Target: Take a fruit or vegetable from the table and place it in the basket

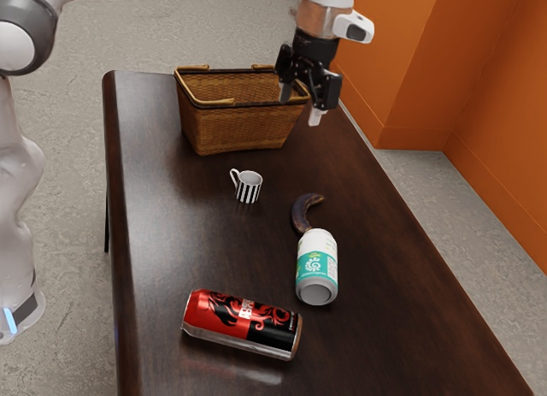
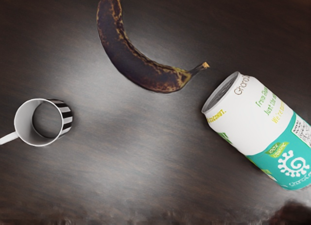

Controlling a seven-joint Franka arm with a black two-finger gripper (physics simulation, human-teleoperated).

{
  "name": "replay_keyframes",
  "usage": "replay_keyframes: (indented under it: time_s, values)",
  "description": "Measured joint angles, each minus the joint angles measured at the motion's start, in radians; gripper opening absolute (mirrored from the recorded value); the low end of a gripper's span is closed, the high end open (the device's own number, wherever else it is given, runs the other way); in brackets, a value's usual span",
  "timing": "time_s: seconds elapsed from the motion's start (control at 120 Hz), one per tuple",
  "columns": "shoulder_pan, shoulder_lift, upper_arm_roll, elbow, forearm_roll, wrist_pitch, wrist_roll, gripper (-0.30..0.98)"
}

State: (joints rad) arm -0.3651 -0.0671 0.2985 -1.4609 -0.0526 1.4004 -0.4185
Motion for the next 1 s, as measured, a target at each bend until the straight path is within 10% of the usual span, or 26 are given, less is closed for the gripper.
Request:
replay_keyframes:
  time_s: [0.45,0.617,0.775,1.0]
  values:
    - [-0.001,0.132,0.005,0.016,-0.216,-0.032,-0.444,0.69]
    - [0.074,0.069,-0.016,-0.112,-0.145,0.049,-0.655,0.69]
    - [0.360,-0.102,-0.353,-0.356,-0.071,0.206,-0.832,0.69]
    - [0.420,-0.018,-0.384,-0.421,-0.056,0.359,-1.020,0.69]
